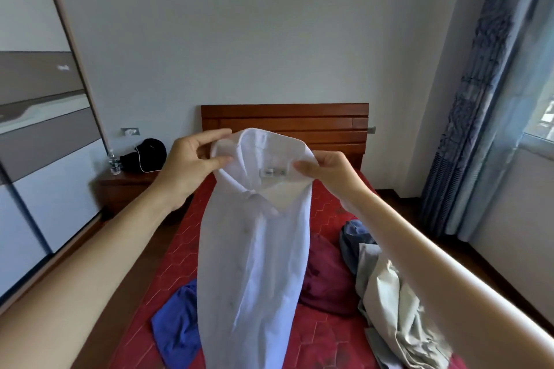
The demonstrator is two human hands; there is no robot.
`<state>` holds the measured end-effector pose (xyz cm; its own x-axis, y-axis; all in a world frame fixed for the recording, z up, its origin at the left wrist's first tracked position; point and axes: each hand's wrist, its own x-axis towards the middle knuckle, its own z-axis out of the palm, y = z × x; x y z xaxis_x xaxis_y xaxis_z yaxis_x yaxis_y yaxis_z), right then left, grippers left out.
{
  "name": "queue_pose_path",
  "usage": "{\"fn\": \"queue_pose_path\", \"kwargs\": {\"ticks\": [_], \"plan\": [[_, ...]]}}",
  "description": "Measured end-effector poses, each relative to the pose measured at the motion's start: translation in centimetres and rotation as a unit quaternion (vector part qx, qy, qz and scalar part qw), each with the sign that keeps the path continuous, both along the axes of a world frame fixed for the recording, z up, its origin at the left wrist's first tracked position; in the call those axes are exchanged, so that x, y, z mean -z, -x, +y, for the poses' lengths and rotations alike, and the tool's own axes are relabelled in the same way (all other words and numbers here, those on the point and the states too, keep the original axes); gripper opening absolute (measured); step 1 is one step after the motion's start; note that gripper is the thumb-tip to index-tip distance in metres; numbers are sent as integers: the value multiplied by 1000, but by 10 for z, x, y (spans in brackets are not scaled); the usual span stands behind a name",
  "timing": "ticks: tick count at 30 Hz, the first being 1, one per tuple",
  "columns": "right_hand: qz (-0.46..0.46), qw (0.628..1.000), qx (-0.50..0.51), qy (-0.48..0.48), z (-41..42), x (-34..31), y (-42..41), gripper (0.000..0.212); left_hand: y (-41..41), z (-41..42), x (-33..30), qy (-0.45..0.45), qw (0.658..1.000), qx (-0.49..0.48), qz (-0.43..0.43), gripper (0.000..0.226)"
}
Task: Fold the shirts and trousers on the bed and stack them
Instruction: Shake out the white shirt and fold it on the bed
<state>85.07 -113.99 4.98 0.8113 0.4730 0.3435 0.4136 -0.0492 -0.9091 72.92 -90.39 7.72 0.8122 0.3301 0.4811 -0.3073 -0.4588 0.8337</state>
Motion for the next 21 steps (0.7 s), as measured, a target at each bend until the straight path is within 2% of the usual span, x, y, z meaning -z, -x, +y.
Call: {"fn": "queue_pose_path", "kwargs": {"ticks": [3,5,8,12,14,16,18,21], "plan": [[-117,989,40,76,3,-12,-7,11,3,4,9,-163,985,-50,29,51],[-172,979,56,98,3,-18,-10,9,5,-1,11,-196,979,-43,27,52],[-209,974,54,70,-2,-30,-8,19,6,-11,4,-197,980,-26,1,45],[-213,976,41,-22,-12,-43,-8,4,6,-17,-12,-199,974,-44,-99,3],[-200,977,69,-13,-16,-35,-11,11,-2,-20,-6,-194,973,-71,-103,16],[-186,974,105,72,-18,-14,-15,20,-11,-29,13,-191,978,-77,-32,20],[-180,967,128,127,-20,3,-18,20,-19,-38,36,-166,984,-60,5,24],[-193,955,161,159,-23,13,-22,16,-29,-48,53,-105,994,-34,21,31]]}}
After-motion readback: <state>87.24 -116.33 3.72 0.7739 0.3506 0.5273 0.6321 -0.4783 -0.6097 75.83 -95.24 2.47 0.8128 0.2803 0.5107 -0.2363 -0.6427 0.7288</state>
